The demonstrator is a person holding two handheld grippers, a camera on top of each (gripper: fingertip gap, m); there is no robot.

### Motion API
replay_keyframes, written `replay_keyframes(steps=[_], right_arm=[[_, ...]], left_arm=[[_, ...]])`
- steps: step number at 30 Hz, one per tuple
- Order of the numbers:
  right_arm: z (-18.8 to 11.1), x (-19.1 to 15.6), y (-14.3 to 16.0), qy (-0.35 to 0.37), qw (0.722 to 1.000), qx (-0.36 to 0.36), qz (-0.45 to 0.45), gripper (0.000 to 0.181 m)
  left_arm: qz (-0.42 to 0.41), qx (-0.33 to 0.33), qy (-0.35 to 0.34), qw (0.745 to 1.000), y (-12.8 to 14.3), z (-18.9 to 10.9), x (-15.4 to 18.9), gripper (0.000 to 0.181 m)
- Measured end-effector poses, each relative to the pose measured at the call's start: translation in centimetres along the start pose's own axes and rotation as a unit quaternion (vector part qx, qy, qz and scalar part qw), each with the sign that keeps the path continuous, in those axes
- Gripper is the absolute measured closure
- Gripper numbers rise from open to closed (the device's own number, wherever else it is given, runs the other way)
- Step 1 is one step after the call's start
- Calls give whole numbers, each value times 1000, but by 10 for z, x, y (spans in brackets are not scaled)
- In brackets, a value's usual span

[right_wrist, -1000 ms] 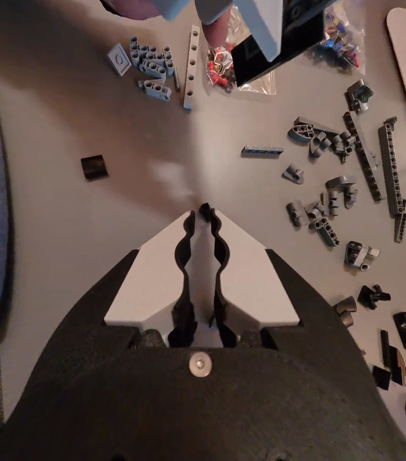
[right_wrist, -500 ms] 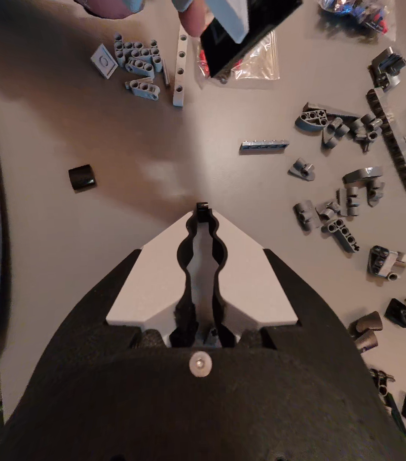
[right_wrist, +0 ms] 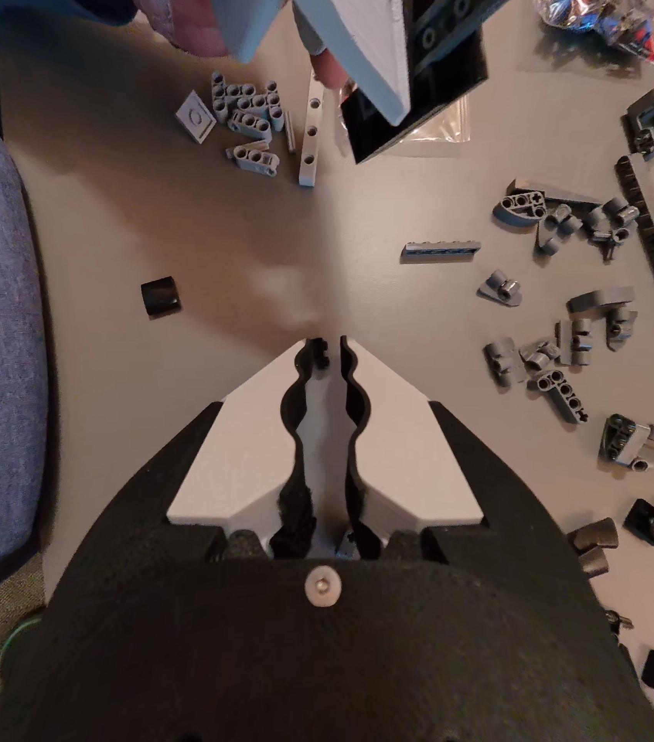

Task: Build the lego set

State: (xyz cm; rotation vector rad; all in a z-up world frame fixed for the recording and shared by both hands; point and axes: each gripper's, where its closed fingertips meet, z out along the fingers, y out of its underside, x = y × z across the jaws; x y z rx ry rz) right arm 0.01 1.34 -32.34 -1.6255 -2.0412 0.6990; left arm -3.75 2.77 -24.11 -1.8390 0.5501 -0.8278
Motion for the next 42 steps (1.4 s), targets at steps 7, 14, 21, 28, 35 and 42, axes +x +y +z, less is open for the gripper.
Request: replay_keyframes(steps=[7,14,21,28,35,42], right_arm=[[-6,-7,1,3,1000,-1,0,168],[4,-3,6,45,999,-22,-17,174],[0,2,-4,42,999,21,9,175],[-4,-13,7,-56,995,19,76,175],[-4,-13,12,-76,995,-20,65,161],[-12,-8,6,1,1000,8,-8,171]], left_arm=[[0,-4,0,1000,2,0,0,178],[0,-7,3,1000,4,4,2,178],[-5,-5,-3,1000,5,5,-1,178],[-12,-13,6,1000,8,11,2,178],[-12,-16,11,1000,9,14,5,178],[-14,-16,12,1000,10,13,4,178]])
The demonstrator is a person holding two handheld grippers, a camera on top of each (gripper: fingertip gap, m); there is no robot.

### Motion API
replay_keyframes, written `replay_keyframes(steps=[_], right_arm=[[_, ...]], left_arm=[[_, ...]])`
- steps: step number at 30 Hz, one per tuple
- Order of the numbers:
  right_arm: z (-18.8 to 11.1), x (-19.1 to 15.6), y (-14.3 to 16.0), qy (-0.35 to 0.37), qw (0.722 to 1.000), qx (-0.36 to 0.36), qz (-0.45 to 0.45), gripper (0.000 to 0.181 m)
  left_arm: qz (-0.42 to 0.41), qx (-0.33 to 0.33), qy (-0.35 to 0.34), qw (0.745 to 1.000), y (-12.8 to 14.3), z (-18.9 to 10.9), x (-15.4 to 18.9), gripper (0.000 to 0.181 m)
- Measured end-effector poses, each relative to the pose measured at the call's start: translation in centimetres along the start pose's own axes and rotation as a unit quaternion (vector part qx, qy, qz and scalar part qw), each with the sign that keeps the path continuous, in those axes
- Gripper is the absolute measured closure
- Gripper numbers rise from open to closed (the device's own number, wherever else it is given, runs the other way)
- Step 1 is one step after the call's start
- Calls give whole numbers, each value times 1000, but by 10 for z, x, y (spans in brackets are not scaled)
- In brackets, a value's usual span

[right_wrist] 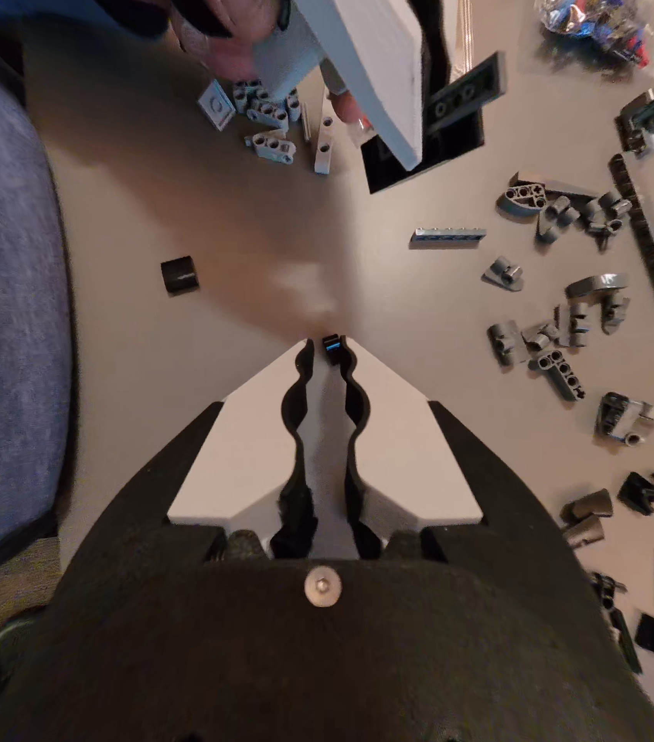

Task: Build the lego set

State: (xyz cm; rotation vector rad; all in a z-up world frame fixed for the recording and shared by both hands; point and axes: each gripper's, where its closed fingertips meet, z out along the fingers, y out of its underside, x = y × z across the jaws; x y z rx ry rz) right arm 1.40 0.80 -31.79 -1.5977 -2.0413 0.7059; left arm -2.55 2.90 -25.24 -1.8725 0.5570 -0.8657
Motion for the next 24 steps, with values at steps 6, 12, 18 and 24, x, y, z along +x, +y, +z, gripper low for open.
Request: replay_keyframes(steps=[6,12,18,24], right_arm=[[2,4,2,21,1000,-8,-21,171],[9,5,4,0,999,-35,-32,176],[9,5,2,-15,999,-26,-16,181],[6,8,1,-14,1000,-9,12,177]], left_arm=[[3,-1,1,1000,1,1,3,178],[6,-1,-7,1000,0,-2,1,178],[8,-2,-9,1000,1,-1,-1,178],[7,-3,-11,1000,2,0,-3,178]])
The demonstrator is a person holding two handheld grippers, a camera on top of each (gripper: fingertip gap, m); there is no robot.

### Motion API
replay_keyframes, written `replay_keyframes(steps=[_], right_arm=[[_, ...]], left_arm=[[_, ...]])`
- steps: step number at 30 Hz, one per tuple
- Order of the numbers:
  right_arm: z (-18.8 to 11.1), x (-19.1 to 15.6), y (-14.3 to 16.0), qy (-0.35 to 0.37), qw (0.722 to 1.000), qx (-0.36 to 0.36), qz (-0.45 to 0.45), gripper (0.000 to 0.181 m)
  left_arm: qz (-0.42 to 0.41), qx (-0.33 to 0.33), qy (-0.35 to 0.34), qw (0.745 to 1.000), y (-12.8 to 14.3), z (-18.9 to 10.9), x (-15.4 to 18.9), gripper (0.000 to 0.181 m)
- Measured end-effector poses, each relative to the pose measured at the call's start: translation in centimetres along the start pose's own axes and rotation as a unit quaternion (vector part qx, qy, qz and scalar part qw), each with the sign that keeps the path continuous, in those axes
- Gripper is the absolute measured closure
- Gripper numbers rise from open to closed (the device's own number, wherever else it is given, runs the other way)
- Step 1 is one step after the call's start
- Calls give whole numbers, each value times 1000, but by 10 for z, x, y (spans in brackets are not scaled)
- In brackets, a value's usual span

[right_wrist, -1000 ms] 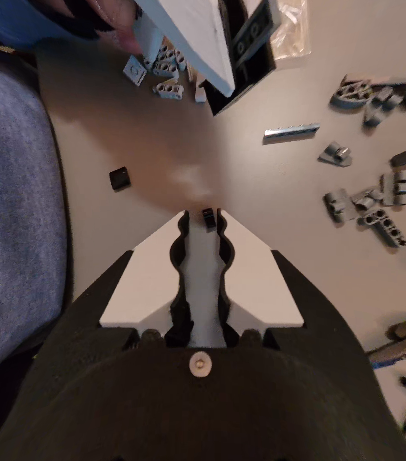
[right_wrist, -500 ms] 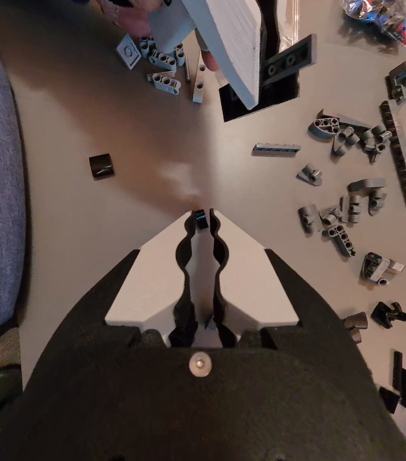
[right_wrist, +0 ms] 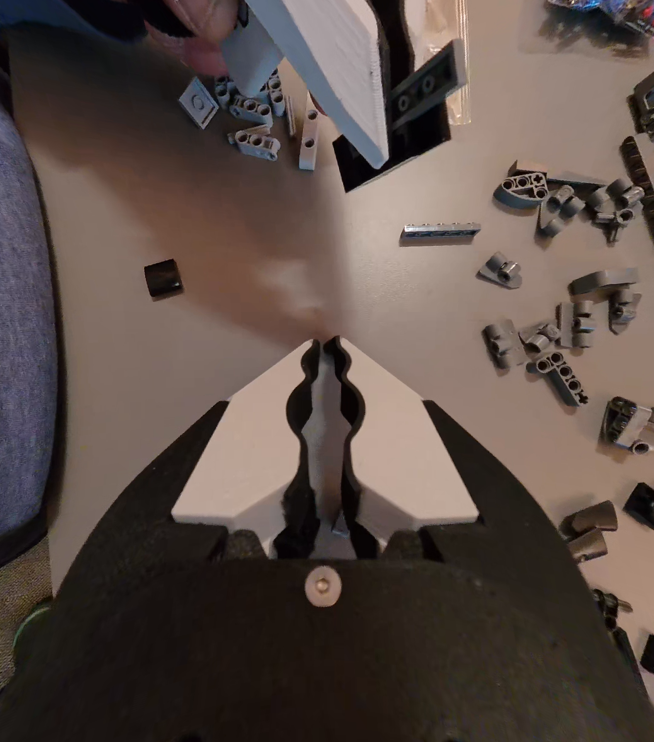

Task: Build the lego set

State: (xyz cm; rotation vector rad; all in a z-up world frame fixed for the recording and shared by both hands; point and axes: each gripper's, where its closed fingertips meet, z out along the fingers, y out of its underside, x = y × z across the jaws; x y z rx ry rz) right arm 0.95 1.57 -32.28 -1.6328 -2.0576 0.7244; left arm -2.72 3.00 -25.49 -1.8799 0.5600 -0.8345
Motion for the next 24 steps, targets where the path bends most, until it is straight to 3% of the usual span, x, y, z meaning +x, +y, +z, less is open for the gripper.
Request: replay_keyframes(steps=[10,20,24], right_arm=[[3,7,4,21,999,-23,-8,170],[4,11,8,24,999,-35,-8,176],[-2,14,-5,18,1000,8,22,176]], left_arm=[[1,-2,-1,1000,0,0,0,178],[0,-1,-3,1000,1,0,-2,178],[-2,3,-11,1000,-1,0,-4,178]])
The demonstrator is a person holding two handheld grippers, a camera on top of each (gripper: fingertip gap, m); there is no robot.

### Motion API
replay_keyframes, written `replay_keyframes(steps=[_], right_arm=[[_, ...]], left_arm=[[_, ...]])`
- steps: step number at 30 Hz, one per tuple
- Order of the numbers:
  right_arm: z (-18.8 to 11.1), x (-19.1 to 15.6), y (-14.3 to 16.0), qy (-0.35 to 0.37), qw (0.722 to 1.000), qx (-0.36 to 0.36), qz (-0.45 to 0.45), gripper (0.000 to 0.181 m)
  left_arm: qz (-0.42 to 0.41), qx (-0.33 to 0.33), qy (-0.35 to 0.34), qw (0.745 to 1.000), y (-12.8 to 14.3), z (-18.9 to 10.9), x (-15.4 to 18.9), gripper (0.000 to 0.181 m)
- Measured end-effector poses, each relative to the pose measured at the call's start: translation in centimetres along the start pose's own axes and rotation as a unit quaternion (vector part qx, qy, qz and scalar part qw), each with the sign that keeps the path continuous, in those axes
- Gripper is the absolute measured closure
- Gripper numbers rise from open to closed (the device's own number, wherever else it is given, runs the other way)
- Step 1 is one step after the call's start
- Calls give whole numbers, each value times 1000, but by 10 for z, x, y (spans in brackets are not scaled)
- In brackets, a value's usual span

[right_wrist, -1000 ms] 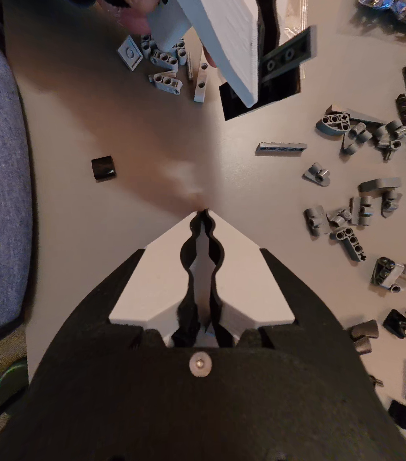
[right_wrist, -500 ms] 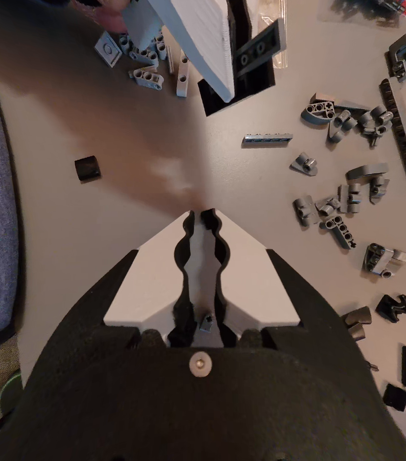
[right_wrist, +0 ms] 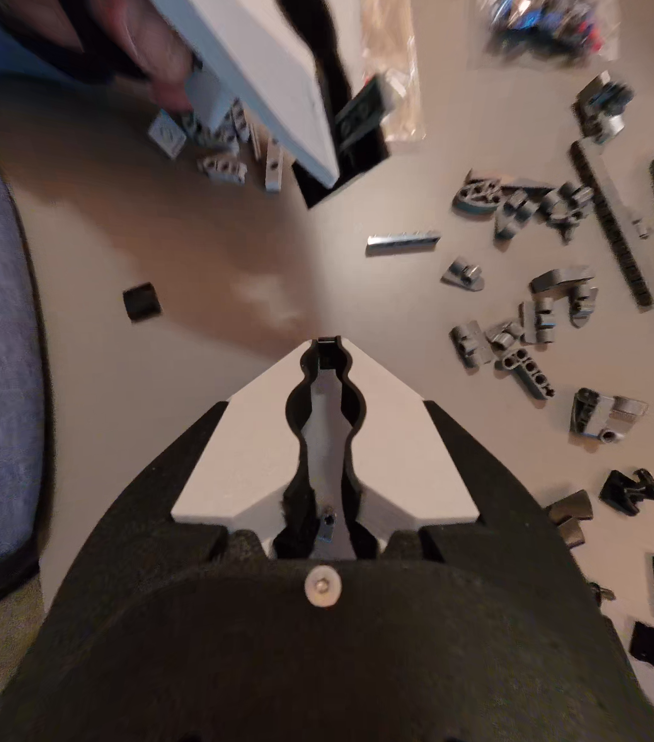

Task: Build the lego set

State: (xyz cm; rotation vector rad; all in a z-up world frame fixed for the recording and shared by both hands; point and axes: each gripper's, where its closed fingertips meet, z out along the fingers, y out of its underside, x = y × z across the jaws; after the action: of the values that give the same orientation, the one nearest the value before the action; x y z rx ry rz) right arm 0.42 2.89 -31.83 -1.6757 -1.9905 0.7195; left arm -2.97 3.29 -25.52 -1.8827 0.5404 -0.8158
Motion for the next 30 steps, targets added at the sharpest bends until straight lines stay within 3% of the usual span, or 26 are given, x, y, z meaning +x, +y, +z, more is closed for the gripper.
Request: replay_keyframes(steps=[5,9,14,18,30], right_arm=[[-29,17,-46,16,988,139,61,176],[-57,30,-86,16,954,272,122,176],[-75,42,-108,3,909,377,179,177],[-79,45,-115,-21,885,415,210,177],[-82,54,-121,-24,852,463,244,177]], left_arm=[[-33,35,-9,999,-11,3,-1,178],[-80,104,-18,991,-29,1,-7,177],[-59,132,-39,989,-44,0,-6,177],[-57,147,-47,986,-53,2,-6,178],[-32,174,-98,979,-67,4,-12,178]])
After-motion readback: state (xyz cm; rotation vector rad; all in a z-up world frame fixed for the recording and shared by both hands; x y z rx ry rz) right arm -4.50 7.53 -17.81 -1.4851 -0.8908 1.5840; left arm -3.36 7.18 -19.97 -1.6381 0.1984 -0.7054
